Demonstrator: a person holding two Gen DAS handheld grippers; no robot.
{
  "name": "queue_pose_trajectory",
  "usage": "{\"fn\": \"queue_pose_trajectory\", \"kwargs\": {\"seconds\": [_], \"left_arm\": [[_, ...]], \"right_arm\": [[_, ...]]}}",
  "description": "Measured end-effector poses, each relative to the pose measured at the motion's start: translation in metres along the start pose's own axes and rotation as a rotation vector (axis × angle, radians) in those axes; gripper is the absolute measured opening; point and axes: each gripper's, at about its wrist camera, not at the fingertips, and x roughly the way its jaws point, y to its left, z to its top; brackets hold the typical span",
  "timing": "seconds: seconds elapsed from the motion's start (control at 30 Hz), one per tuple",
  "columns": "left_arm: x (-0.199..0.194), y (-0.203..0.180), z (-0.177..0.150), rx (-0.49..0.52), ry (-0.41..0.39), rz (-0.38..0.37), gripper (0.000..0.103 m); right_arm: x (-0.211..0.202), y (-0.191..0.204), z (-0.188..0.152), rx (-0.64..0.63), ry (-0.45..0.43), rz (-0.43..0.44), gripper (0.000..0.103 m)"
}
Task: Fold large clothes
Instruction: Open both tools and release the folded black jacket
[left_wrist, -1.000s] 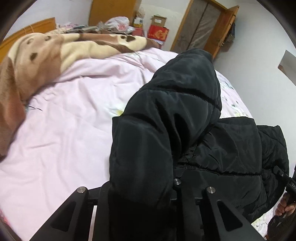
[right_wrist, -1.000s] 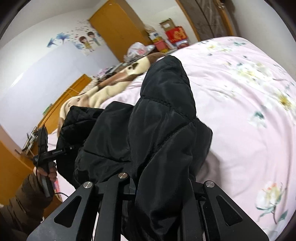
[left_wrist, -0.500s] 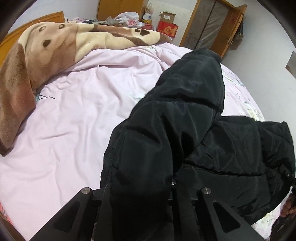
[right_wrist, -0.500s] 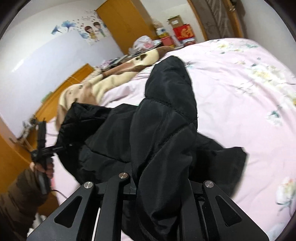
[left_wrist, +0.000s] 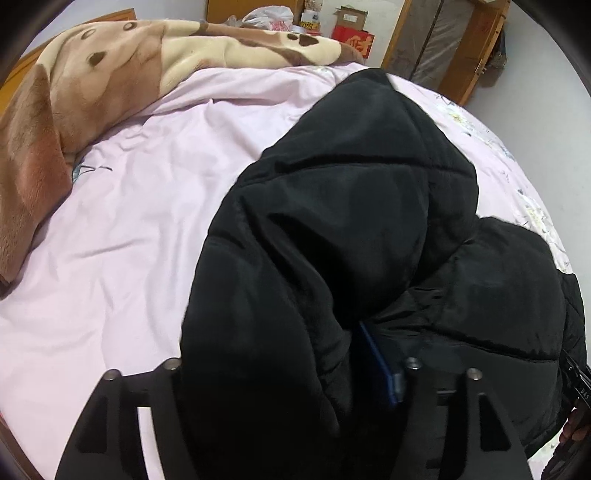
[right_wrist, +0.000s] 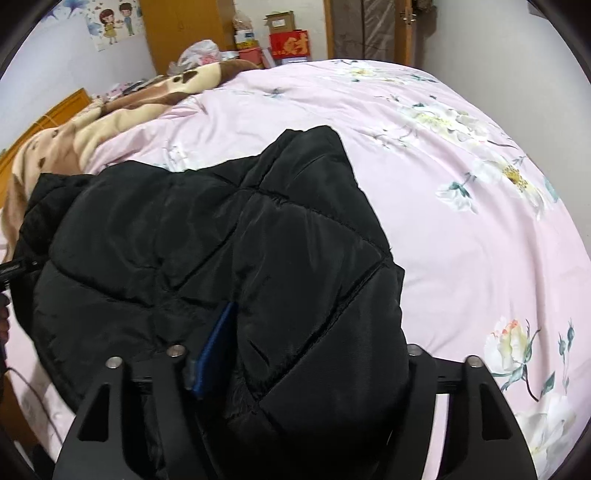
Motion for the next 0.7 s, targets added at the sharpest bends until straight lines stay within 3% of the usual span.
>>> {"fn": "queue_pose_trajectory", "kwargs": {"seconds": [0.1,0.2,0.37,0.43,0.57,0.7], "left_arm": [[0.004,0.004,0.001,-0.005,0.016,0.005,0.080],[-0.003,0.015,0.003,-0.064,0.022,-0.022,0.080],[-0.056,0.046,0.010,-0.151,-0.110,0.029,0.079],[-0.078,0.051,0.010,-0.175,-0.149,0.008,0.078],[-0.095,0.028,0.005,-0.072,-0.166,-0.030,0.078],[-0.074,-0.005,-0.007,0.003,-0.111,-0.062,0.078]], "right_arm": [[0.002,0.000,-0.003,0.024,0.027,-0.021,0.074],[-0.009,-0.003,-0.003,0.048,0.027,-0.039,0.074],[-0.046,-0.020,0.000,0.101,-0.061,-0.135,0.074],[-0.067,-0.023,0.001,0.119,-0.116,-0.148,0.075],[-0.101,-0.003,0.000,0.086,-0.228,-0.123,0.076],[-0.098,0.030,-0.004,0.015,-0.215,-0.029,0.075]]}}
